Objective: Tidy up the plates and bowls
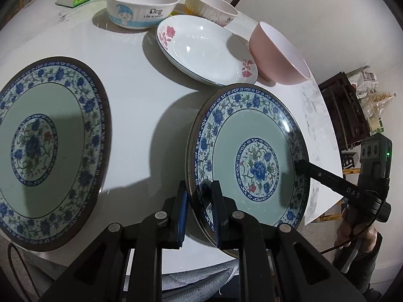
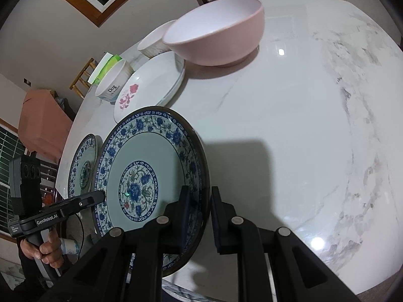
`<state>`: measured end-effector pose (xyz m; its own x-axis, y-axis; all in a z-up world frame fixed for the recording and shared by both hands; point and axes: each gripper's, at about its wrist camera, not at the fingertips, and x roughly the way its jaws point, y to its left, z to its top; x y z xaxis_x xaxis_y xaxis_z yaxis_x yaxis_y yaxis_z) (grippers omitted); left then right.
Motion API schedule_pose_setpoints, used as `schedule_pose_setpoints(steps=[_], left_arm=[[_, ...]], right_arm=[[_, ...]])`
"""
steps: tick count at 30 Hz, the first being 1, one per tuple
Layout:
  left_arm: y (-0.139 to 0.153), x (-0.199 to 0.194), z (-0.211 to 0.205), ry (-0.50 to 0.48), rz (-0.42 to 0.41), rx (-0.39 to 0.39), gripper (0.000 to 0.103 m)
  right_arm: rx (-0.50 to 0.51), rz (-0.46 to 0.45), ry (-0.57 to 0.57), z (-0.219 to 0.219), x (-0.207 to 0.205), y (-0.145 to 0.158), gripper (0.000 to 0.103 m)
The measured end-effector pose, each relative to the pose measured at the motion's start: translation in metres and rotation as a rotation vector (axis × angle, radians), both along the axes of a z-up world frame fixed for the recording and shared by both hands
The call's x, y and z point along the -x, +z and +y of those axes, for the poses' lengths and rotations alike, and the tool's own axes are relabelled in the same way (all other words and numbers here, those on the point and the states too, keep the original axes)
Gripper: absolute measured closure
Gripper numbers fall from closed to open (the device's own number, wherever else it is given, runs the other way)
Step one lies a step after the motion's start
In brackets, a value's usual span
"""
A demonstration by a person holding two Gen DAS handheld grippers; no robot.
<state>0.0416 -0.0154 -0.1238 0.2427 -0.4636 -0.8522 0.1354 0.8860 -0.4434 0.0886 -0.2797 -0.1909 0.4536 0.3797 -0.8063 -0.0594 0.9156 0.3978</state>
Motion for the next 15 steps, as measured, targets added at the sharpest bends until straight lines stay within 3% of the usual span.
schedule_pose_setpoints(steps=[15], left_arm=[[0.023, 0.002, 0.053, 0.089, -0.06, -0.018, 0.089]], right_arm=[[-0.005, -0.031, 0.073, 0.056, -0.014, 0.019, 0.087]])
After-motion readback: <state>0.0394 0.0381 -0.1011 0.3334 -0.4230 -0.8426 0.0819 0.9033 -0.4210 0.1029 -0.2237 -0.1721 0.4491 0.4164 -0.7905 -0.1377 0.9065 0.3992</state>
